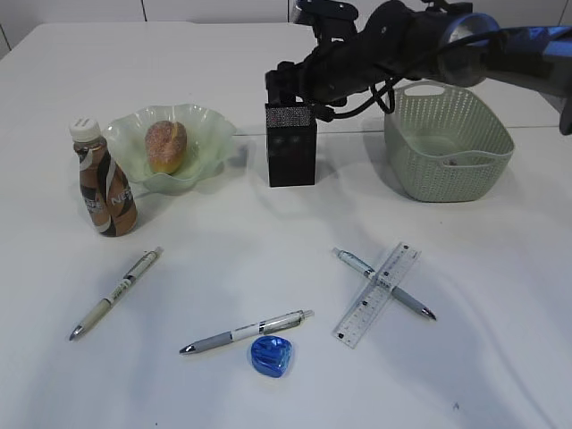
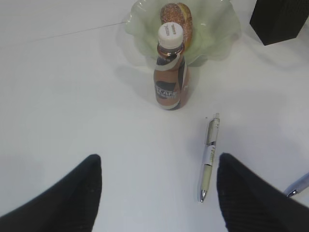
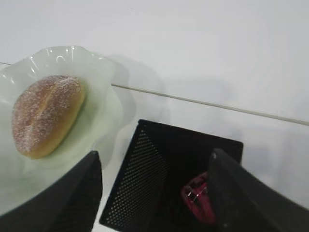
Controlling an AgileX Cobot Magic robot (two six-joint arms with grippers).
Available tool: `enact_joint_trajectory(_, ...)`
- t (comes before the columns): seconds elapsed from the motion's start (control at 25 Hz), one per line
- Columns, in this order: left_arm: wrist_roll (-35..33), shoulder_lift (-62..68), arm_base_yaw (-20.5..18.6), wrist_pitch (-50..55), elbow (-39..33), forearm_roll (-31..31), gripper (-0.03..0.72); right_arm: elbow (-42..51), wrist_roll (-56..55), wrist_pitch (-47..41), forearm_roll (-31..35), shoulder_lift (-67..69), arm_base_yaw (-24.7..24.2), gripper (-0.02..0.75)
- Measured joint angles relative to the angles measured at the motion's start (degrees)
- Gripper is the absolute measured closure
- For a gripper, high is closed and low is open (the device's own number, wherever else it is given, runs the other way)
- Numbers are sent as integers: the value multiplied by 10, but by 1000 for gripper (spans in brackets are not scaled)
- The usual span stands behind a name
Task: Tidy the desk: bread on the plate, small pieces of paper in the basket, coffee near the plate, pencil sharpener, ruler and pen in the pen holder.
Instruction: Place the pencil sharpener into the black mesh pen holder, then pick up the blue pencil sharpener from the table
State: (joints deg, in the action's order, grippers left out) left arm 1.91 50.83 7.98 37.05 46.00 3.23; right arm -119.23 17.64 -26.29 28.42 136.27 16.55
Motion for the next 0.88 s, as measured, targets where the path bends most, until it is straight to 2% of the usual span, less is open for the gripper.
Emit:
enact_joint_trajectory(0.08,0,0,0,1,0,1,162,-6,0,-10,0,0,0,207)
enact_joint_trajectory(0.2,0,0,0,4,0,3,162,-81,0,-101,0,0,0,207)
enact_joint_trajectory(0.28,0,0,0,9,0,3,162,-90,0,-114,0,0,0,207)
enact_joint_trajectory(0.32,0,0,0,12,0,4,162,-135,0,-177,-9,0,0,207)
enact_joint_trajectory(0.36,0,0,0,15,0,5,162,-141,0,-187,-12,0,0,207)
enact_joint_trajectory(0.48,0,0,0,27,0,5,162,-199,0,-291,-44,0,0,207)
enact_joint_trajectory(0.52,0,0,0,32,0,5,162,-199,0,-291,-44,0,0,207)
enact_joint_trajectory(0.56,0,0,0,37,0,5,162,-220,-2,-342,-54,0,0,207)
enact_joint_trajectory(0.6,0,0,0,40,0,5,162,-220,-2,-342,-54,0,0,207)
enact_joint_trajectory(0.72,0,0,0,59,10,5,162,-230,-28,-432,-76,-8,0,207)
enact_joint_trajectory(0.88,0,0,0,74,36,5,162,-228,-65,-451,-109,-24,0,207)
